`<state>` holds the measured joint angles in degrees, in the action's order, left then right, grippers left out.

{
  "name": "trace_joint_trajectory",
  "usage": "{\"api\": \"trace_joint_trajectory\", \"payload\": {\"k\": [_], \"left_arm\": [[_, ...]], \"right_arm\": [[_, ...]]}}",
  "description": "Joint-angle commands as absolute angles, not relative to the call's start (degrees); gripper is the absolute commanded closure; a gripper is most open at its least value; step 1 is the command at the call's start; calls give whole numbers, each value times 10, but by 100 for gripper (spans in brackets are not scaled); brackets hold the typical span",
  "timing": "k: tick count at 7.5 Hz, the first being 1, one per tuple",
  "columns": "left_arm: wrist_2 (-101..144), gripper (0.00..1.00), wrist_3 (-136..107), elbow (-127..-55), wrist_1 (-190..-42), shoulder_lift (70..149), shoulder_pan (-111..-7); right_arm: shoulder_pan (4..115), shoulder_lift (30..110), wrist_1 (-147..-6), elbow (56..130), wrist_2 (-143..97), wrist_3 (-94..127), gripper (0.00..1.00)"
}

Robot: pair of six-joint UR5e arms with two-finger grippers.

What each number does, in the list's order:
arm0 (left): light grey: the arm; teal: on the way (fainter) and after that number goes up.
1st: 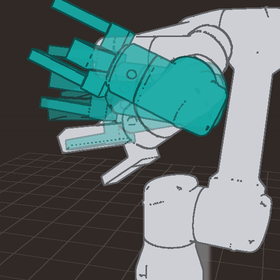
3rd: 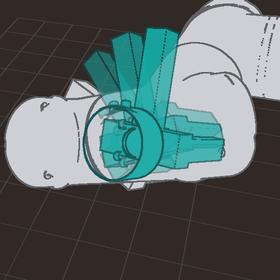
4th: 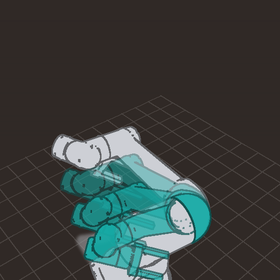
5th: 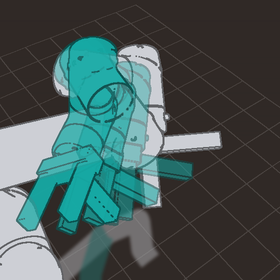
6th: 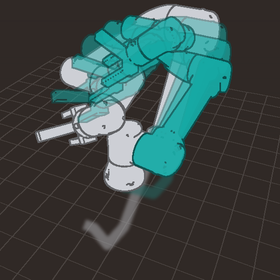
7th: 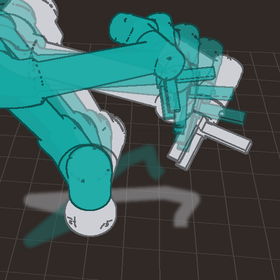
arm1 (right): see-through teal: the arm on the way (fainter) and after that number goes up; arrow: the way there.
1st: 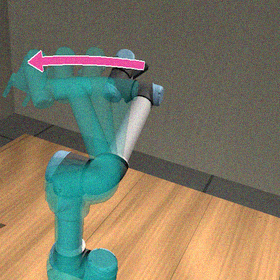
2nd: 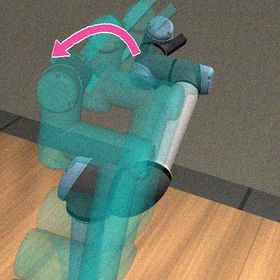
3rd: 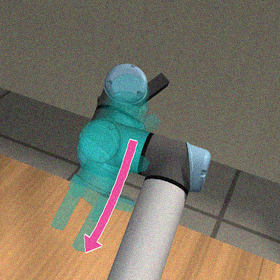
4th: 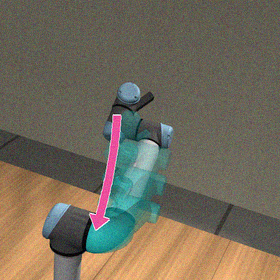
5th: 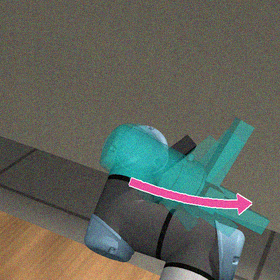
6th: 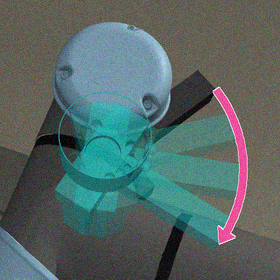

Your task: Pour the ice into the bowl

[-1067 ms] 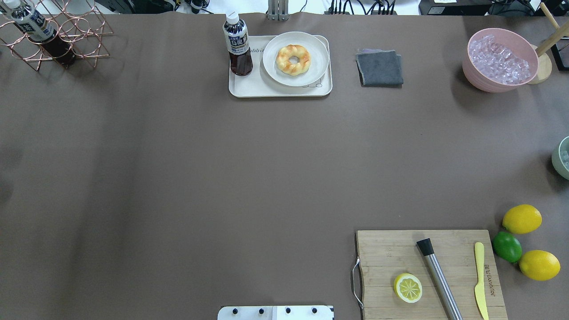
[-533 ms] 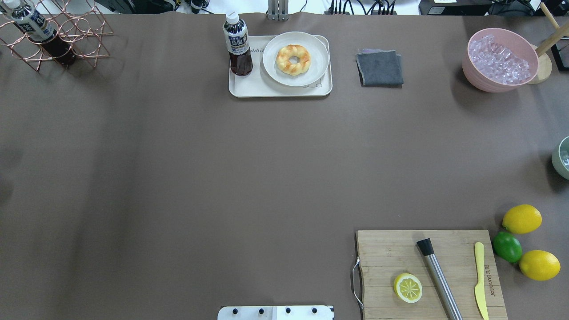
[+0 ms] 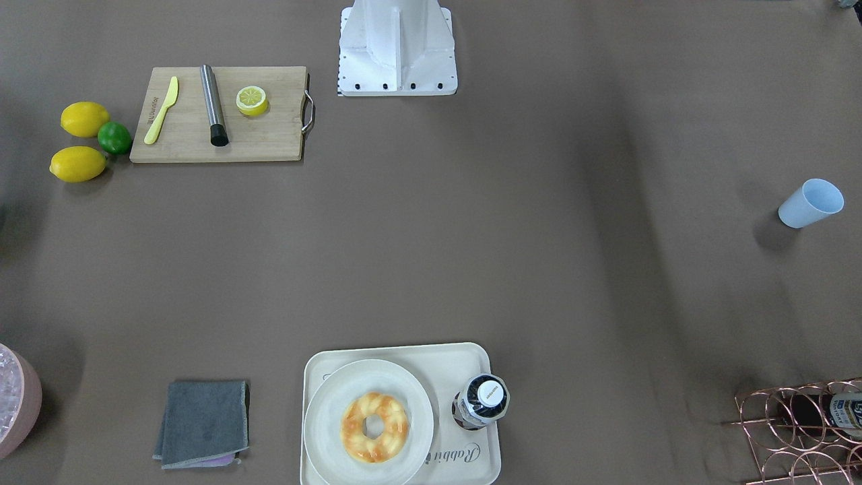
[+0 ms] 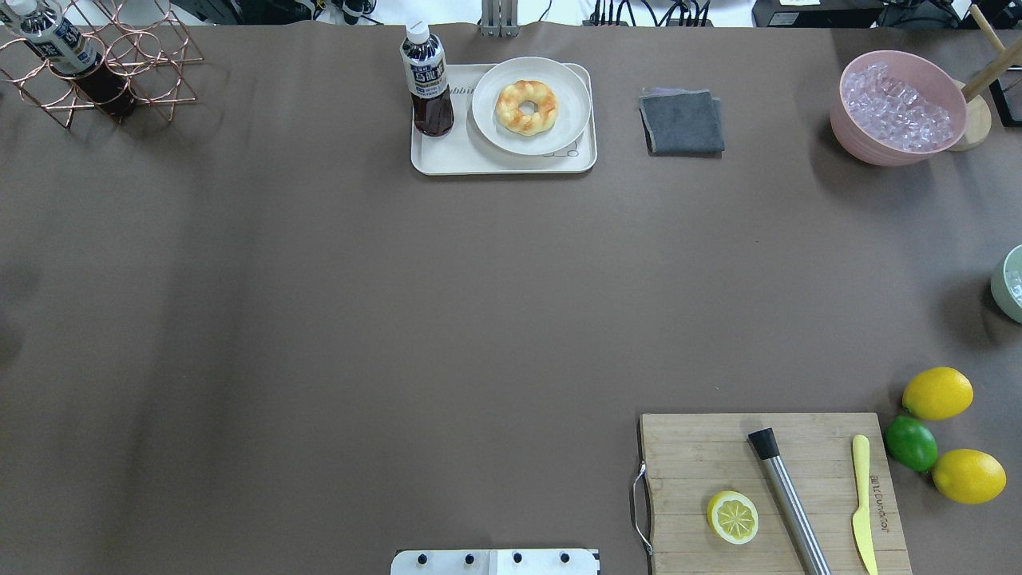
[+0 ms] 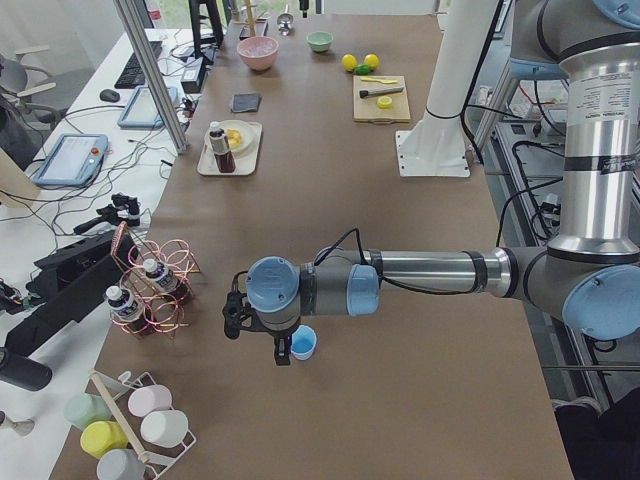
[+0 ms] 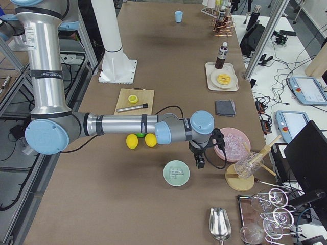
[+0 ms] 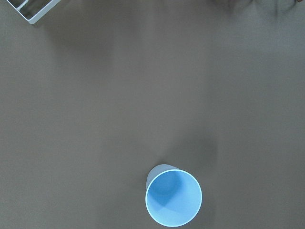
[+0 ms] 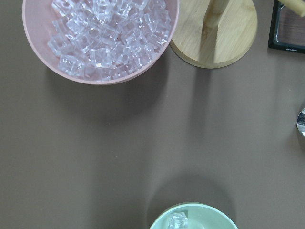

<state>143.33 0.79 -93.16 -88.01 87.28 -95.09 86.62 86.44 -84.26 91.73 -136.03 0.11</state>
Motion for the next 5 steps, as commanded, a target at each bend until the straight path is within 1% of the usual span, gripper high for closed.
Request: {"api": "trace_joint_trajectory", "payload": {"k": [1,3,5], "left_arm": [[1433,2,7,-934,-880,874,-951],[1429,2,6,-931,-882,875,-950],[1424,2,4,-930,-882,875,-949]], "right_arm": [[866,842,-874,942,-1340,81,1],[867,838,-883,945,-1312,120,1],[869,866,-876,943,-1307,120,1]]}}
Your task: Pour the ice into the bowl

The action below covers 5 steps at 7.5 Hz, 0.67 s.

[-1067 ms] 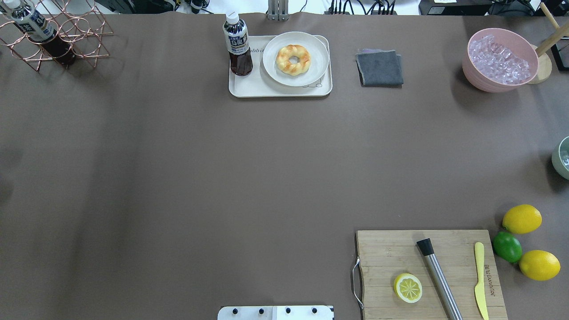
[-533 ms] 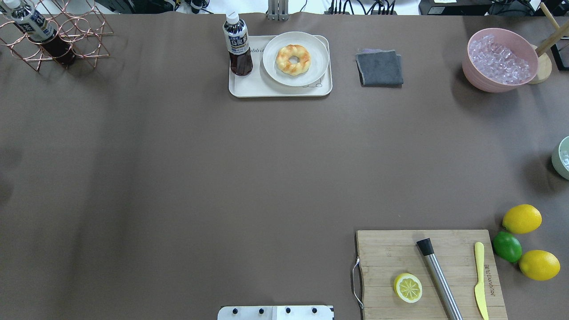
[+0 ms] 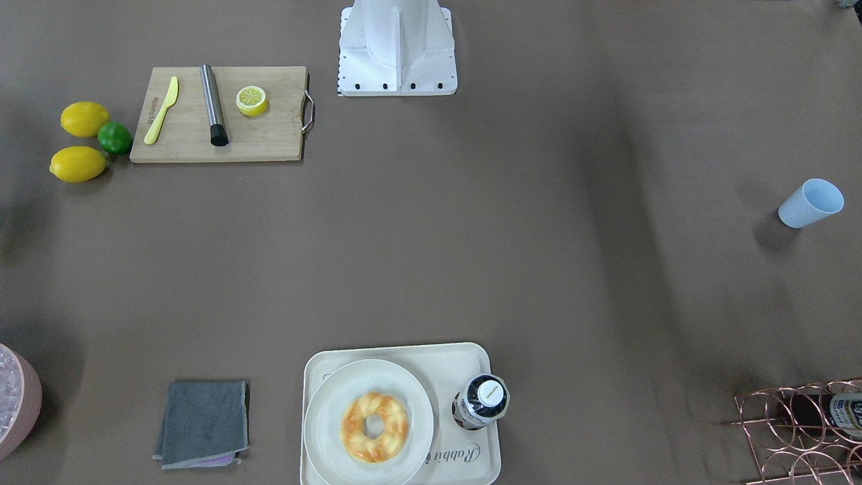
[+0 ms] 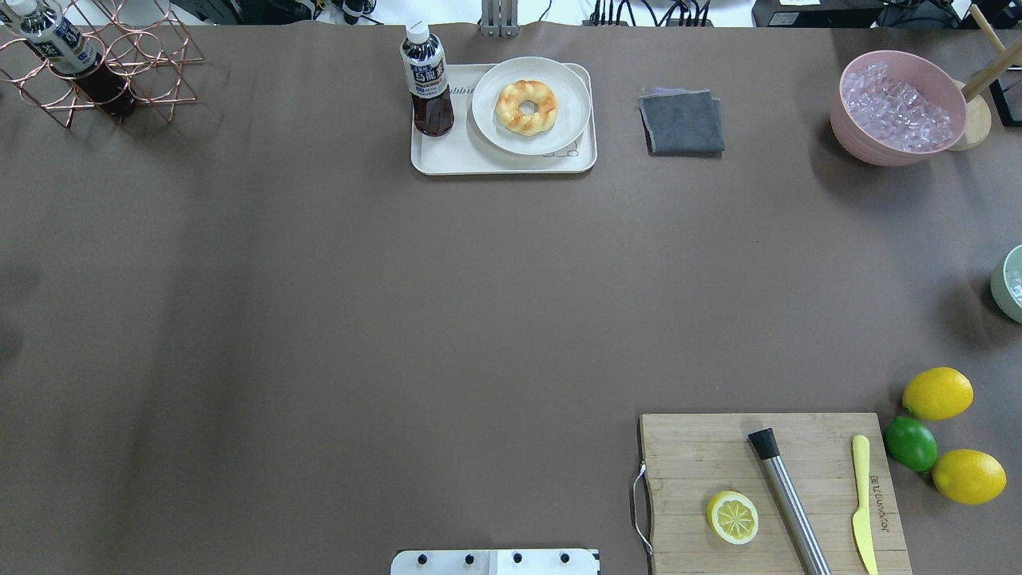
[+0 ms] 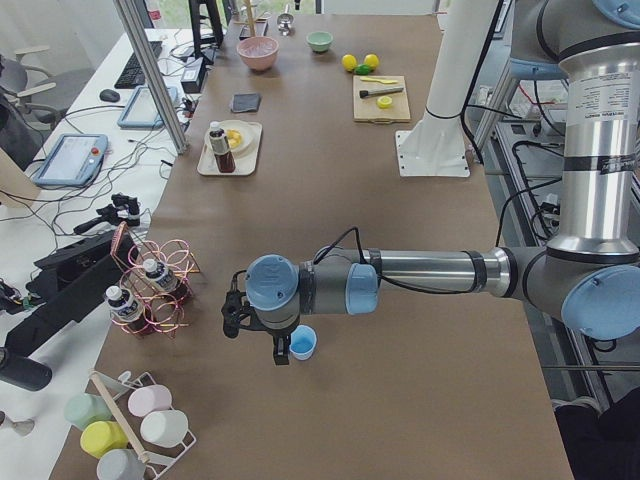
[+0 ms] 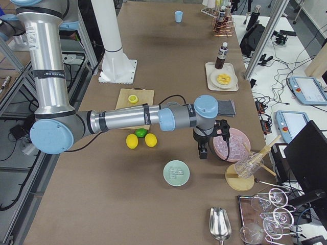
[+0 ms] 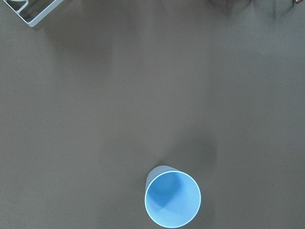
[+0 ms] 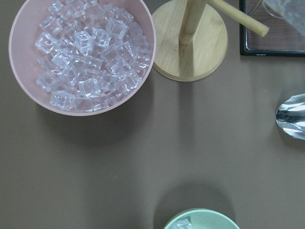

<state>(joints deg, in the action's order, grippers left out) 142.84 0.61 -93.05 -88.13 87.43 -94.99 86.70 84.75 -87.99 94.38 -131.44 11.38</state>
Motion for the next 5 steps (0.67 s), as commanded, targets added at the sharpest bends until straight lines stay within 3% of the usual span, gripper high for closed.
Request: {"api": "trace_joint_trajectory", "payload": {"k": [1,5], "left_arm": [[1424,2,4,-930,-882,875,-949],[1424,2,4,-933,-882,873,-951]], "right_arm": [[872,875,-876,942,-1307,124,1],[875,880,-876,943,-1309,125,1]]}}
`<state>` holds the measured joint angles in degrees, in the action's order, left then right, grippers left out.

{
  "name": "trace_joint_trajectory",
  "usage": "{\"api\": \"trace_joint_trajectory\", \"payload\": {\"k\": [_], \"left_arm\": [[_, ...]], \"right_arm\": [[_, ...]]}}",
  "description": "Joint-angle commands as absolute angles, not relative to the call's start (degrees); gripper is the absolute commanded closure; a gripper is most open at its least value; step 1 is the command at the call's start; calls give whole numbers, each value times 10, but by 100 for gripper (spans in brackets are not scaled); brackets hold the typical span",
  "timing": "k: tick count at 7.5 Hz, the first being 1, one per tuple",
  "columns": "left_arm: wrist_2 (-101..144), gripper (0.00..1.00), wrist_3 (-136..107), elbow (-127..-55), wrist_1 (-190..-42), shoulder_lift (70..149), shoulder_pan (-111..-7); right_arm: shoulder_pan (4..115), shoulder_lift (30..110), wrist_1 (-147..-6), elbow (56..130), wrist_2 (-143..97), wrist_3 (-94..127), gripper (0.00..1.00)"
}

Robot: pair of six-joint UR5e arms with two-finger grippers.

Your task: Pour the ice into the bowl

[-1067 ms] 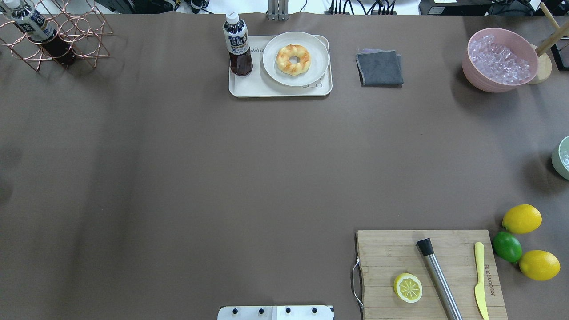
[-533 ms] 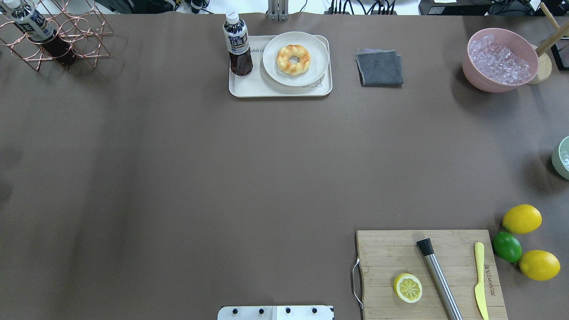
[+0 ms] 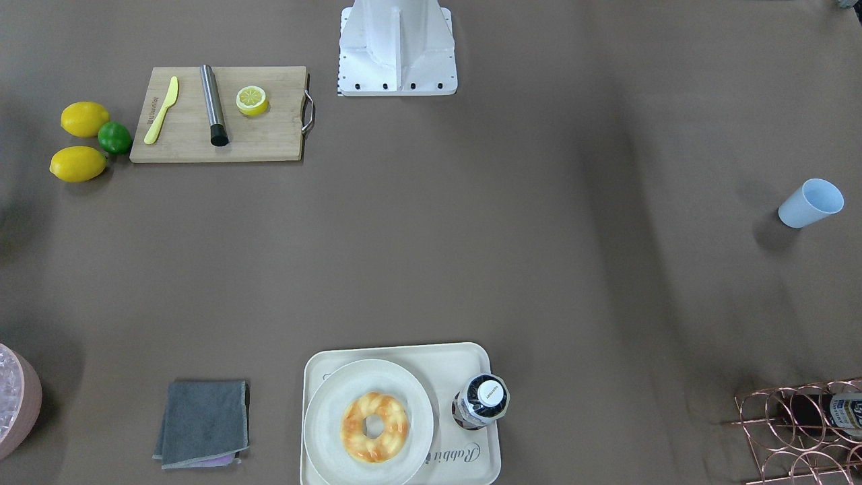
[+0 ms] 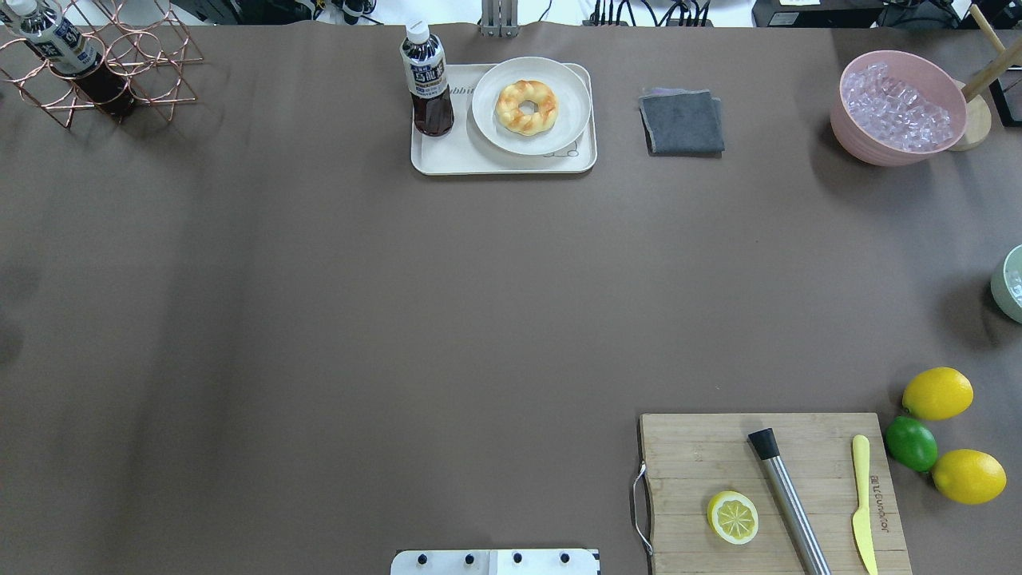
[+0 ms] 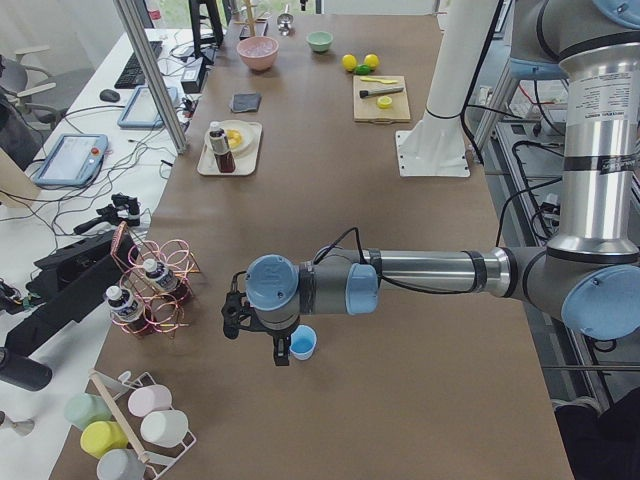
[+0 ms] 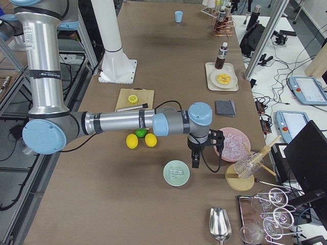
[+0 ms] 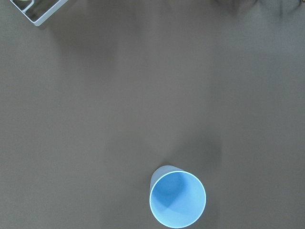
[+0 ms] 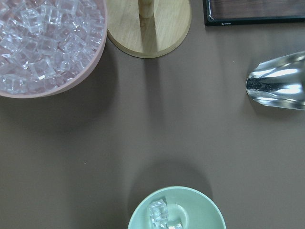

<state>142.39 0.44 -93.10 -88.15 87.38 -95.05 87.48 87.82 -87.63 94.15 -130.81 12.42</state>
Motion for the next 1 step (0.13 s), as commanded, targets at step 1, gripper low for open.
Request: {"api": "trace_joint_trajectory", "payload": {"k": [1], "left_arm": [[1424,2,4,-933,-882,873,-951]], "right_arm": [[875,880,-876,945,-1310,125,1]]}}
